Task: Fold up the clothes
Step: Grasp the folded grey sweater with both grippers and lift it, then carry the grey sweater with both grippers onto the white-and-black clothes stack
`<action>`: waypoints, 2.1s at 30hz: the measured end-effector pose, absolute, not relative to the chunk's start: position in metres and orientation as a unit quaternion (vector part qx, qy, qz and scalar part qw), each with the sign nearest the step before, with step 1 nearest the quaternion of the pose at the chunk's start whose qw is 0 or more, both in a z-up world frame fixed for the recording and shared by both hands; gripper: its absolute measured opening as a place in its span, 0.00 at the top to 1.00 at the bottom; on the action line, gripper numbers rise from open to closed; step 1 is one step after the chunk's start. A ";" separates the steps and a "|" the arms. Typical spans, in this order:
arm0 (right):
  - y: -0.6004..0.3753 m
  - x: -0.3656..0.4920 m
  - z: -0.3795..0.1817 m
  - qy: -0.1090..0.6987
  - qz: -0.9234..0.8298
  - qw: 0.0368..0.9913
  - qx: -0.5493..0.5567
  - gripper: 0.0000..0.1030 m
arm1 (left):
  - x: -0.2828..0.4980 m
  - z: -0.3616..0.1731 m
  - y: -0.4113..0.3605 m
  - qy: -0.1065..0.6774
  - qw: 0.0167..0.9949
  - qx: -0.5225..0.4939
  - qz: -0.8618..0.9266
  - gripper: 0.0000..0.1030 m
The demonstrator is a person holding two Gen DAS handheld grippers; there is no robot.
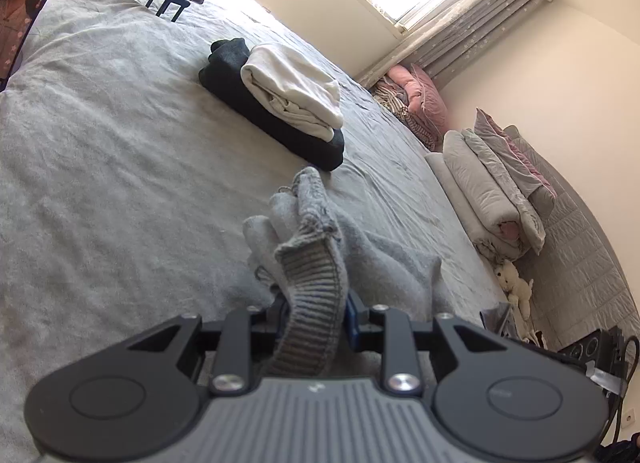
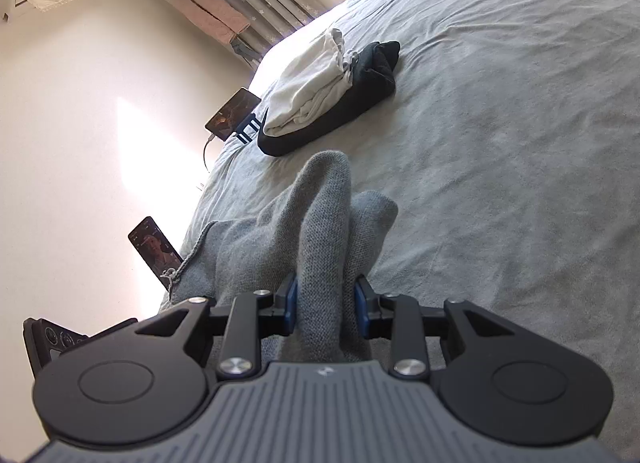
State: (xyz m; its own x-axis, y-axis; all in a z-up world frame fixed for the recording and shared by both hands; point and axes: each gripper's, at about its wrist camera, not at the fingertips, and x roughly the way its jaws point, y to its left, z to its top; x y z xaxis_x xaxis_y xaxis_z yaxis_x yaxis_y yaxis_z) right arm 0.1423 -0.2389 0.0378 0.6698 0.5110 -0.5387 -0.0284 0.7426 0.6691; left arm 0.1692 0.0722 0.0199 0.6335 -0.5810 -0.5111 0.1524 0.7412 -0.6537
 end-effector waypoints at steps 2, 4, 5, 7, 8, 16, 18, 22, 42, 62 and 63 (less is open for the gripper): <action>-0.237 0.149 0.047 0.371 0.159 0.858 0.318 0.69 | 0.174 0.028 0.073 0.365 0.859 -0.289 -0.214 0.74; -0.235 0.157 0.058 0.367 0.161 0.861 0.314 0.69 | 0.180 0.038 0.074 0.357 0.863 -0.287 -0.213 0.74; -0.234 0.161 0.064 0.366 0.162 0.862 0.312 0.69 | 0.183 0.043 0.074 0.354 0.865 -0.286 -0.212 0.74; -0.233 0.170 0.075 0.363 0.162 0.864 0.309 0.69 | 0.192 0.054 0.074 0.347 0.869 -0.284 -0.211 0.74; -0.232 0.175 0.080 0.361 0.162 0.865 0.308 0.69 | 0.195 0.058 0.073 0.343 0.870 -0.284 -0.211 0.74; -0.231 0.221 0.111 0.345 0.171 0.872 0.303 0.69 | 0.240 0.090 0.076 0.325 0.876 -0.287 -0.211 0.74; -0.231 0.236 0.116 0.342 0.172 0.873 0.302 0.69 | 0.254 0.094 0.076 0.323 0.876 -0.290 -0.210 0.74; -0.230 0.270 0.122 0.337 0.172 0.877 0.295 0.69 | 0.290 0.100 0.073 0.318 0.880 -0.287 -0.208 0.74; -0.243 0.468 0.070 0.272 0.178 0.887 0.327 0.69 | 0.499 0.050 0.066 0.249 0.891 -0.320 -0.203 0.74; -0.220 0.462 0.066 0.181 0.094 0.952 0.230 0.34 | 0.496 0.050 0.074 0.168 0.943 -0.265 -0.116 0.45; -0.215 0.461 0.069 0.175 0.093 0.955 0.221 0.44 | 0.494 0.054 0.070 0.159 0.947 -0.255 -0.117 0.50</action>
State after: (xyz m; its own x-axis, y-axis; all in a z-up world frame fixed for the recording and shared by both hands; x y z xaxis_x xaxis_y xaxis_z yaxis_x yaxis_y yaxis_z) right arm 0.4607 -0.2147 0.0688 0.9214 0.2545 -0.2938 -0.0994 0.8850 0.4549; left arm 0.4943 0.0697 0.0537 0.9222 -0.3018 -0.2417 0.1397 0.8430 -0.5194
